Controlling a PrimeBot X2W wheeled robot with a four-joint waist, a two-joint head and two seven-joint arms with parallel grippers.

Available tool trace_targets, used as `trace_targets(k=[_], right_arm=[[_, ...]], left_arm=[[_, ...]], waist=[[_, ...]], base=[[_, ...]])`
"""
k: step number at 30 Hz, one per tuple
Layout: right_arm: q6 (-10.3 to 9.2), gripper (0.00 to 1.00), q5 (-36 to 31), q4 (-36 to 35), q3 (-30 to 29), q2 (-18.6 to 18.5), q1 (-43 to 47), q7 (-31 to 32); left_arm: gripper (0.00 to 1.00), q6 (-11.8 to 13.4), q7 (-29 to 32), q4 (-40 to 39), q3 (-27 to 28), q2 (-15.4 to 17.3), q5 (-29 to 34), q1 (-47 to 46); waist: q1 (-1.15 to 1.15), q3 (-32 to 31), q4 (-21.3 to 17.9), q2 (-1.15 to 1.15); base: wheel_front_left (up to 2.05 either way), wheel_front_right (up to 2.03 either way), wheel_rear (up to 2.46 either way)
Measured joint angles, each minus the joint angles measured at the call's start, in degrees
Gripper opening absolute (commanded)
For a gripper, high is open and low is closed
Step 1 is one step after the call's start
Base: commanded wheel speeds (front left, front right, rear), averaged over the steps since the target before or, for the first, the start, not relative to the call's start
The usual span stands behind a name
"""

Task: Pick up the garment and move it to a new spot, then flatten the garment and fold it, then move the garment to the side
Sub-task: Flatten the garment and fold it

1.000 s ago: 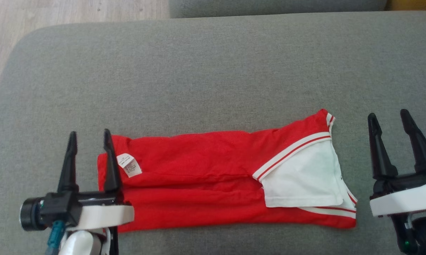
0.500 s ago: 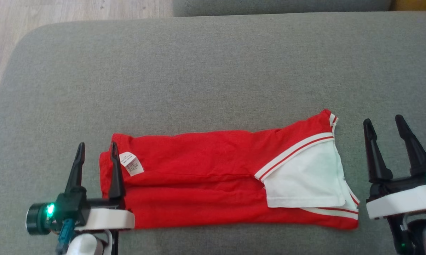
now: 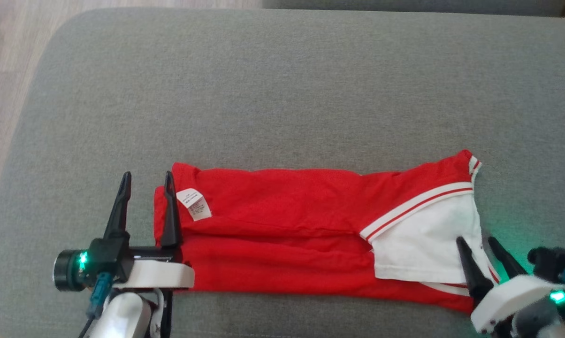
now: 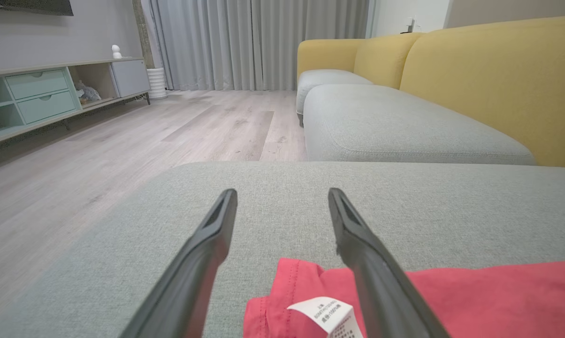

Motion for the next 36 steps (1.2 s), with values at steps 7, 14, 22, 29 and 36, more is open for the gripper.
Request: trace_targets(k=[7,14,22,29,36], right_arm=[[0.0,0.09,6.94,3.8,3.81,-2.7,-4.74,4.16],[0.0,0.0,10.25,2.16,6.66,-3.48,-5.45,6.0],[0.0,0.0,11.38,0.05,3.04,-3.91,-4.62,5.23],[0.0,0.0,11.03,-0.34,-6.14,-5.27,-0.26,4.98],[0.0,0.0,8.6,-7.84,-7.34,-5.83,-0.15,8.72]], left_arm=[[1.0,-1.0,-0.01,0.46,0.59,-0.89,0.71,-0.15],[1.0,-1.55,-0.15,0.43,2.3,-1.57,1.59,-0.08],[1.0,-2.29,-0.15,0.43,3.98,-2.09,2.14,0.23],[1.0,-2.94,-0.15,0.45,4.97,-2.18,2.71,0.6],[1.0,-3.02,-0.15,0.44,5.43,-2.24,3.19,0.63]], waist=[[0.0,0.38,0.84,0.0],[0.0,0.27,0.21,0.0],[0.0,-0.42,-2.54,0.0],[0.0,-1.1,-5.19,0.0],[0.0,-1.15,-6.98,0.0]], base=[[0.0,0.0,0.0],[0.0,0.0,0.0],[0.0,0.0,0.0],[0.0,0.0,0.0],[0.0,0.0,0.0]])
